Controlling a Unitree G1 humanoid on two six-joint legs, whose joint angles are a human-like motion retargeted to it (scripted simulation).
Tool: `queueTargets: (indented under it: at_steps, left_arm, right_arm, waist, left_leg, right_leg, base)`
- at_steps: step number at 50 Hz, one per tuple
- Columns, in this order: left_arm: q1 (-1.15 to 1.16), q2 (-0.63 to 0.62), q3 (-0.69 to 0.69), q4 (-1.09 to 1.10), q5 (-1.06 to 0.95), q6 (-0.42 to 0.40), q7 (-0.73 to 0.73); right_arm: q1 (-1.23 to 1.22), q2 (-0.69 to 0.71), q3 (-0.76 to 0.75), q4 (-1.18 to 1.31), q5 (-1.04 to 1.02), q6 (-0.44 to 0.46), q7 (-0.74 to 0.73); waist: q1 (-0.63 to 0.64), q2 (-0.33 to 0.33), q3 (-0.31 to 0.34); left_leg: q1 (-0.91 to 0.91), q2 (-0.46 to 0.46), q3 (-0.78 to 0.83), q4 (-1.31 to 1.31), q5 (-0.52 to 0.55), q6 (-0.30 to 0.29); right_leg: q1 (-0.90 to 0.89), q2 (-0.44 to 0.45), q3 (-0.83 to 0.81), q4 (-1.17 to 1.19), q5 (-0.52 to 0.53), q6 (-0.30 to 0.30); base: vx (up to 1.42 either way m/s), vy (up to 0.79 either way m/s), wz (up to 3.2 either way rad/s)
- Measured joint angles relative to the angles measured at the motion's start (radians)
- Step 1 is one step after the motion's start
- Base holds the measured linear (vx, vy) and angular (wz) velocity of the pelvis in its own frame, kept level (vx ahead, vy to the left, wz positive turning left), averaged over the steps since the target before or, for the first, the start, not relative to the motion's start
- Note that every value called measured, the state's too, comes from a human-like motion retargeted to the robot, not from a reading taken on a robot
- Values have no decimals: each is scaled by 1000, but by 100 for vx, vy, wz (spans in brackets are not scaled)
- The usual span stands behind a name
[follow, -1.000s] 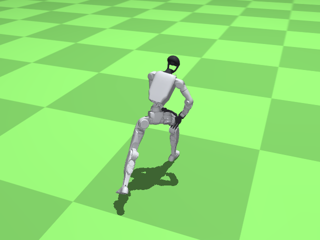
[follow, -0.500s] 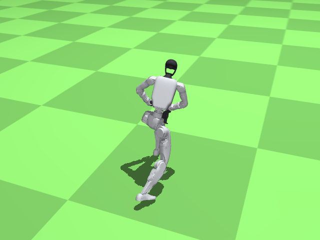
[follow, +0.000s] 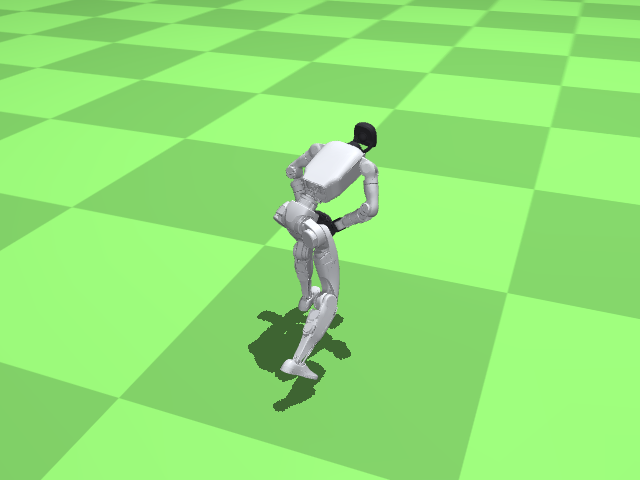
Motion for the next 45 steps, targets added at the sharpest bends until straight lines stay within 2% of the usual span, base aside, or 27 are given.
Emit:
queueTargets:
  at_steps: [3, 5, 9, 11, 12, 15, 18, 20, 23, 25, 29, 32, 35, 38, 42, 45]
  left_arm:
    - [36, -51, -9, 100, 13, 20, 26]
    - [68, -81, -6, 168, 34, 27, 43]
    - [142, -120, 14, 276, 113, 7, 67]
    - [179, -124, 36, 312, 162, -10, 73]
    - [195, -122, 53, 324, 181, -13, 75]
    - [254, -107, 139, 340, 205, 2, 72]
    - [365, -118, 283, 334, 154, 7, 50]
    - [480, -144, 418, 318, 70, 5, 14]
    - [661, -218, 634, 295, -126, -12, -52]
    - [763, -279, 766, 292, -268, -31, -84]
    - [892, -392, 968, 316, -478, -49, -136]
    - [936, -452, 1058, 357, -549, -34, -187]
    - [951, -490, 1079, 434, -563, -2, -262]
    - [937, -515, 1051, 506, -572, 27, -334]
    - [914, -528, 1033, 575, -563, 42, -420]
    - [906, -516, 1057, 604, -539, 44, -435]
  right_arm:
    - [39, 81, -6, 139, -56, 30, -128]
    - [58, 149, -4, 243, -92, 47, -218]
    - [123, 286, -39, 440, -157, 47, -434]
    - [161, 349, -73, 530, -208, 36, -537]
    - [173, 376, -90, 568, -229, 32, -573]
    - [185, 422, -143, 627, -286, 17, -598]
    - [185, 397, -179, 587, -292, -21, -503]
    - [187, 342, -182, 500, -217, -47, -375]
    - [200, 255, -189, 371, -19, -25, -188]
    - [217, 218, -221, 336, 90, -2, -133]
    - [266, 162, -344, 370, 215, 20, -63]
    - [310, 113, -451, 433, 269, 28, 36]
    - [399, 49, -544, 501, 305, 18, 185]
    - [531, -17, -621, 536, 381, -1, 277]
    - [667, -32, -717, 628, 544, -27, 305]
    - [702, 17, -798, 742, 633, -24, 320]
  waist:
    - [23, 90, 0]
    - [34, 136, 0]
    - [-27, 180, 0]
    - [-69, 195, 0]
    - [-83, 202, 0]
    - [-93, 216, 0]
    - [-74, 202, 0]
    - [-69, 179, 0]
    - [-84, 128, 0]
    - [-101, 89, 0]
    - [-156, 24, 0]
    - [-195, 0, -5]
    - [-201, 26, -64]
    - [-148, 113, -155]
    - [-45, 234, -235]
    - [-23, 250, -246]
  left_leg:
    - [77, 55, 3, -135, 37, -36]
    - [135, 83, 19, -224, 61, -70]
    - [228, 52, 25, -337, 102, -122]
    - [259, 34, 3, -368, 123, -133]
    - [270, 35, -10, -381, 134, -135]
    - [298, 68, -50, -422, 164, -138]
    - [365, 107, -46, -469, 154, -150]
    - [424, 123, -30, -496, 119, -147]
    - [493, 122, -18, -489, 27, -140]
    - [533, 110, 30, -463, -31, -138]
    - [630, 53, 359, -354, -90, -121]
    - [727, -40, 609, -257, -159, -105]
    - [799, -161, 674, -211, -236, -107]
    - [848, -236, 560, -286, -291, -101]
    - [938, -224, 338, -446, -293, -58]
    - [986, -225, 193, -464, -283, -40]
  right_leg:
    - [-171, -7, -104, 2, -23, -95]
    - [-250, 26, -130, -96, -16, -121]
    - [-271, 122, -29, -469, 104, -42]
    - [-250, 144, 3, -551, 161, -23]
    - [-245, 153, -2, -548, 171, -29]
    - [-245, 186, -75, -442, 133, -99]
    - [-208, 220, -134, -399, 108, -100]
    - [-164, 235, -163, -394, 99, -89]
    - [-62, 235, -202, -436, 87, -80]
    - [24, 221, -236, -491, 83, -77]
    - [222, 162, -362, -630, 91, -75]
    - [380, 108, -485, -716, 101, -51]
    - [513, 86, -617, -755, 112, -1]
    - [565, 125, -717, -693, 118, 12]
    - [510, 155, -734, -349, 177, -53]
    - [366, 135, -583, -6, 261, -52]
  base:
    - [10, -2, -136]
    - [10, -9, -97]
    - [12, -22, 56]
    - [12, -34, 116]
    - [8, -37, 75]
    - [6, -40, 39]
    - [8, -41, 22]
    - [10, -37, 31]
    - [13, -32, 70]
    - [16, -28, 120]
    - [20, -22, 191]
    - [27, -12, 247]
    - [31, -1, 254]
    - [31, 4, 220]
    - [28, 2, 177]
    - [26, -5, 241]
